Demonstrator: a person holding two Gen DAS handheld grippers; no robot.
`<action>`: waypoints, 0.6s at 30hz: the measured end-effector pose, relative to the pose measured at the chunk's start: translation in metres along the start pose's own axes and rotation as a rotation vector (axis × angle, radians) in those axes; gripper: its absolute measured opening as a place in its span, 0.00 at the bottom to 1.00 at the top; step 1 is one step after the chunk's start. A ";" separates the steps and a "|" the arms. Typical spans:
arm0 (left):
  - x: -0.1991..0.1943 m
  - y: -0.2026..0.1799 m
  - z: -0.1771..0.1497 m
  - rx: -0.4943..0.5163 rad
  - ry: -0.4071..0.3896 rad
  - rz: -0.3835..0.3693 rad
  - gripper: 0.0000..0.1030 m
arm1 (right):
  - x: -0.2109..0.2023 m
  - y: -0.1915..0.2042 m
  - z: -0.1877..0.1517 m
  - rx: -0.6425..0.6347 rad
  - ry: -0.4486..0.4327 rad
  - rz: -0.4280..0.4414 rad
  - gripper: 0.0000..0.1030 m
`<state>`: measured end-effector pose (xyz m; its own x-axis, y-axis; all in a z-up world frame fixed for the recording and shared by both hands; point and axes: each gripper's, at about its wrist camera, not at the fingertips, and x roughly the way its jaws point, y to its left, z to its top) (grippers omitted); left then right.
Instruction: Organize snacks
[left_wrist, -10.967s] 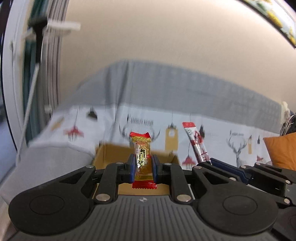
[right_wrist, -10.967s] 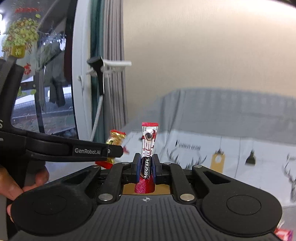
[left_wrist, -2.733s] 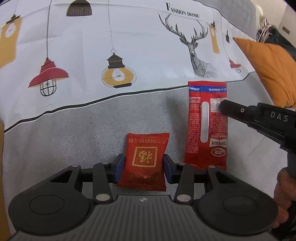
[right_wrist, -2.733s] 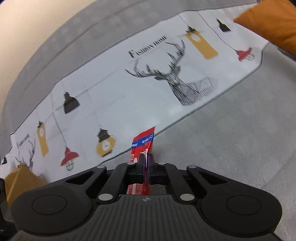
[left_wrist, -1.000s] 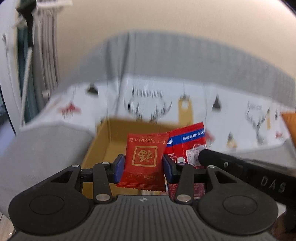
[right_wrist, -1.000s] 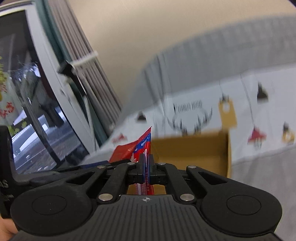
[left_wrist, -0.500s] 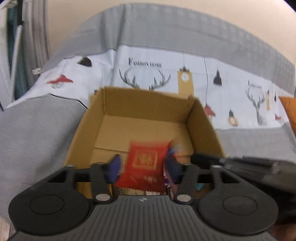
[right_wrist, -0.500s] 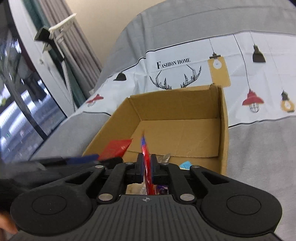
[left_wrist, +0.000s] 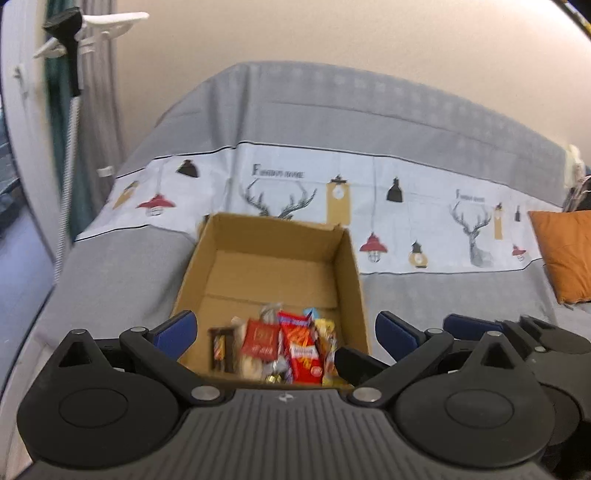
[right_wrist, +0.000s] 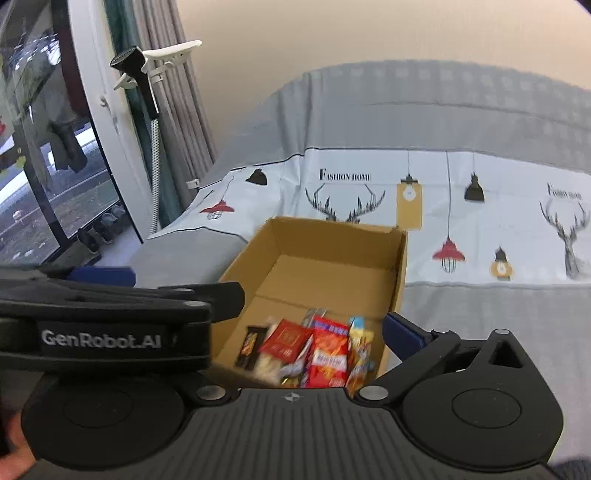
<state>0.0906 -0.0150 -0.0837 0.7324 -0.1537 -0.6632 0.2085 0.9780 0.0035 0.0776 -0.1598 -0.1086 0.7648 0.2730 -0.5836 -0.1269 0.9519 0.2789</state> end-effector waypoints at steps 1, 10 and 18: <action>-0.012 -0.004 -0.001 0.002 -0.001 0.027 1.00 | -0.008 0.002 0.002 0.012 0.014 -0.007 0.99; -0.074 -0.021 0.007 0.010 0.017 0.148 1.00 | -0.068 0.026 0.009 0.031 0.057 -0.112 0.99; -0.090 -0.025 0.008 0.028 0.034 0.154 1.00 | -0.083 0.028 0.010 0.066 0.060 -0.100 0.99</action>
<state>0.0246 -0.0264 -0.0182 0.7346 0.0035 -0.6784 0.1134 0.9853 0.1279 0.0172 -0.1575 -0.0451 0.7322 0.1865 -0.6550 -0.0082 0.9641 0.2654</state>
